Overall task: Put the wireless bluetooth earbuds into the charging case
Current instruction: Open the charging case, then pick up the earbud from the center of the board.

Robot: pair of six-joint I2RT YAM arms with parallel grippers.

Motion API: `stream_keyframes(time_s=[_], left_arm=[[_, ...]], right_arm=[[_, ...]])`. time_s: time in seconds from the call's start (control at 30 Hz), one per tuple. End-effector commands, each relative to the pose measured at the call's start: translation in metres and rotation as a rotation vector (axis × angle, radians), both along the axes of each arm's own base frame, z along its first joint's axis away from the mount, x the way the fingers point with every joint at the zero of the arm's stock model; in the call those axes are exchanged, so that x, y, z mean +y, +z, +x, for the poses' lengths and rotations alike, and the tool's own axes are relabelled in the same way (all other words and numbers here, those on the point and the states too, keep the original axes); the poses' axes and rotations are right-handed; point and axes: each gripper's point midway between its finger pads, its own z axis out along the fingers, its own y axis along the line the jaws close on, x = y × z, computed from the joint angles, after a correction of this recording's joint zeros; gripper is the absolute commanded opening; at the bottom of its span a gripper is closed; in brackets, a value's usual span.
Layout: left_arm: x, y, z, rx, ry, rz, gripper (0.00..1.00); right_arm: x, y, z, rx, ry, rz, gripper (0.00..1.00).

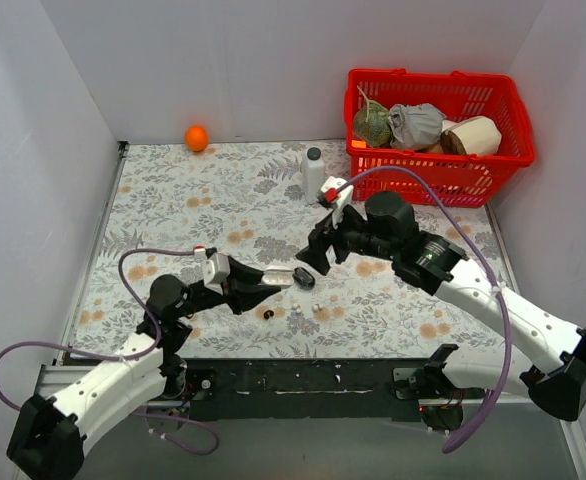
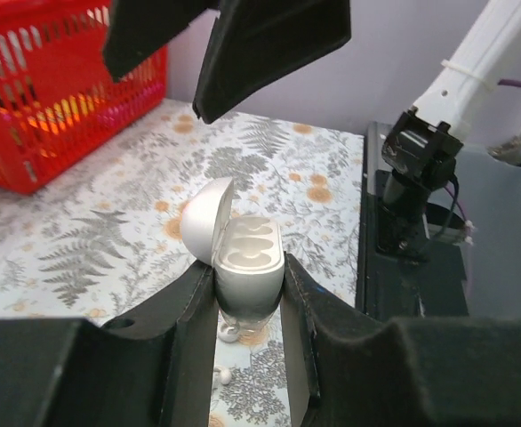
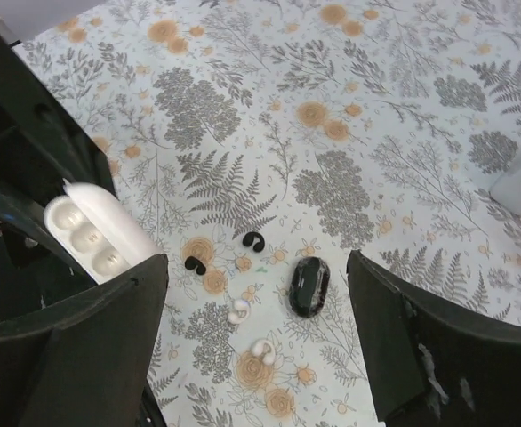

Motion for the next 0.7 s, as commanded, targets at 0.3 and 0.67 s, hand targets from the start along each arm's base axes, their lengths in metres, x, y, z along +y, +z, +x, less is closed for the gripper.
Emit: stream_keyframes(time_s=[0.3, 0.67], left_arm=[[0.046, 0.02, 0.012, -0.008, 0.314, -0.079, 0.0], [0.045, 0.016, 0.004, 0.024, 0.284, -0.027, 0.0]], right_arm=[[-0.024, -0.124, -0.007, 0.274, -0.131, -0.082, 0.63], [-0.034, -0.192, -0.021, 0.413, -0.207, -0.228, 0.38]])
